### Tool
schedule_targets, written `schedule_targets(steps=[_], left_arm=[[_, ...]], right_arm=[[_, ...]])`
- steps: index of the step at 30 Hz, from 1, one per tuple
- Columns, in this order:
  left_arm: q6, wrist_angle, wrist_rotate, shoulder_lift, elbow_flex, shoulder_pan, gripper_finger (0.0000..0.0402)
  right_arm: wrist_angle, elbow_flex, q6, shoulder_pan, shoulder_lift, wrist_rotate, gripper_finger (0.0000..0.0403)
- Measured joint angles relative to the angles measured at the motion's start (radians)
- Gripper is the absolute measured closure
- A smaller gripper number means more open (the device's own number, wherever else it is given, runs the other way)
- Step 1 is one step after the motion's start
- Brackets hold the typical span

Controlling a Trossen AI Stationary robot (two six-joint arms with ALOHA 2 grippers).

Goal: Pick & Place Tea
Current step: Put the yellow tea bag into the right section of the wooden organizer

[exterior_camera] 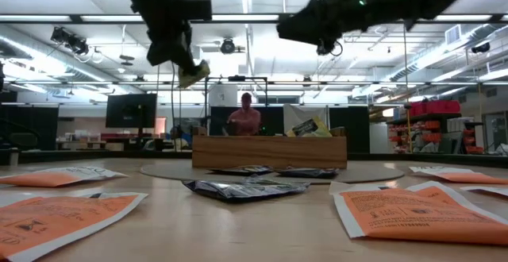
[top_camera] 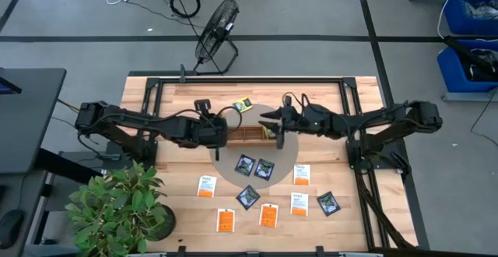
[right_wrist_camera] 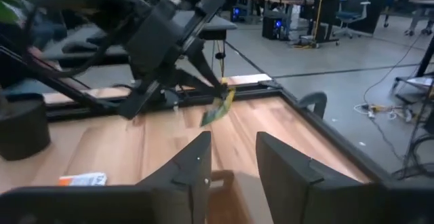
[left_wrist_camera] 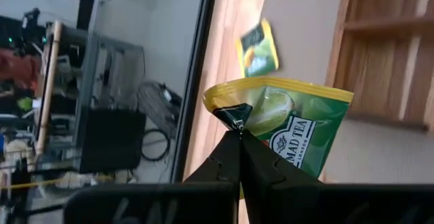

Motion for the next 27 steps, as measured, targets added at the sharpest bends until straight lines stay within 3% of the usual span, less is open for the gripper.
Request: schedule_targets(steps=[6, 12, 23, 27], left_arm=[[0.072, 0.097, -0.006, 0.000, 0.007, -0.006, 0.0399], [0.085, 0.120, -0.015, 0.000, 0.007, -0.006, 0.0399], [0.126, 0.157, -0.016, -0.001, 0.007, -0.026, 0.0399], [0.127, 0.158, -0.016, -0.001, 0.007, -0.027, 0.0399]], right_arm=[[-0.165, 0.189, -0.088, -0.004, 0.087, -0.003, 0.0258], [-0.175, 0.272, -0.105, -0.047, 0.202, -0.011, 0.0241], [-0.129, 0.413, -0.007, -0.129, 0.370, -0.213, 0.0220], [-0.160, 0.438, -0.005, -0.130, 0.404, -0.241, 0.0222]])
